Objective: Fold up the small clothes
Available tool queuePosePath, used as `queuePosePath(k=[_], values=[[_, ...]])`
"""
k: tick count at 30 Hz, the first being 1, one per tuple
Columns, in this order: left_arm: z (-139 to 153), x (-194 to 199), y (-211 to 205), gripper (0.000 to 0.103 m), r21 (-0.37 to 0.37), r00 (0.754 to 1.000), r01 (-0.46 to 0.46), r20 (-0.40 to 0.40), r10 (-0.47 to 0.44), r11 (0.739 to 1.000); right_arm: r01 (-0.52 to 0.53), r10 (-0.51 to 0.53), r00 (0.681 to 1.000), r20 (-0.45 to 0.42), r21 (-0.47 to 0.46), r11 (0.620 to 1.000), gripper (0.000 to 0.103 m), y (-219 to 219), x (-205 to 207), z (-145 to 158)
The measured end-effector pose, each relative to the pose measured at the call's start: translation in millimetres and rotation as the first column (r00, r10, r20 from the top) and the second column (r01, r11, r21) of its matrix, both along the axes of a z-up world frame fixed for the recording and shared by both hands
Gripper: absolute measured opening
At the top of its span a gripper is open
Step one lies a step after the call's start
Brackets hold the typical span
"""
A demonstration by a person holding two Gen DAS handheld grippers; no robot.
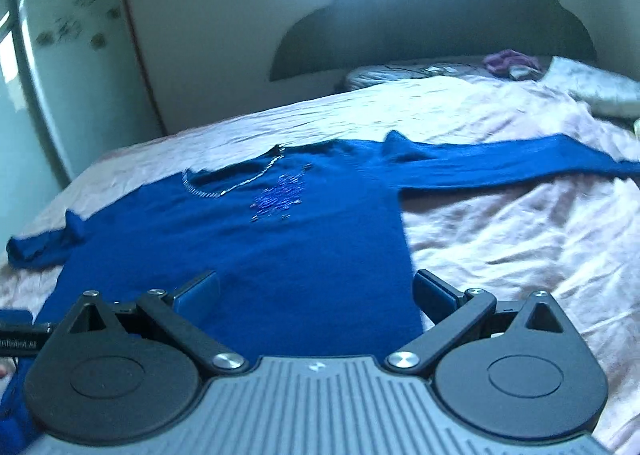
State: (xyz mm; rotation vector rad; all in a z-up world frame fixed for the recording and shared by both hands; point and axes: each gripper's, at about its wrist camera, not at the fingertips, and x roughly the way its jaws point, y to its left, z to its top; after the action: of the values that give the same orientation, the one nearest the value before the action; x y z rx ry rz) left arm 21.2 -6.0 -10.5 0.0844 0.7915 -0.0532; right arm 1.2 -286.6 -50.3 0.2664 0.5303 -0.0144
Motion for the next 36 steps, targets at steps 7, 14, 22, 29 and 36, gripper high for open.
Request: queuePosePath(k=[7,14,22,29,36], values=[[2.1,3.9,-2.8,0.102,-0.002,0.999,0.027,0.021,-0.027,1.0,0.235,-0.24,0.97,0.044,0.101,0.967,0.103,-85.7,13.3,4.2],[3.2,10.7,-10.6,0.102,0.024,0.998,0.051,0.036,-0.052,0.998,0.412,-0.423,0.906,0.006,0.212,0.886,0.103,-184.5,29.4,-18.8],[-5.1,26.1,-24.1,0.102,0.042,0.997,0.082,-0.005,-0.082,0.996,0.573,-0.593,0.805,-0.012,0.273,0.773,0.103,-278.5,36.6,-34.4],[-14.8,36.3,-34.4,0.102,0.076,0.995,0.097,-0.045,-0.094,0.992,0.636,-0.688,0.72,-0.086,0.48,0.605,0.101,-355.0,55.0,-57.3],[-18.5,48.9,-39.3,0.102,0.087,0.994,0.094,-0.06,-0.089,0.992,0.656,-0.724,0.68,-0.116,0.539,0.529,0.067,-385.2,66.7,-68.0]])
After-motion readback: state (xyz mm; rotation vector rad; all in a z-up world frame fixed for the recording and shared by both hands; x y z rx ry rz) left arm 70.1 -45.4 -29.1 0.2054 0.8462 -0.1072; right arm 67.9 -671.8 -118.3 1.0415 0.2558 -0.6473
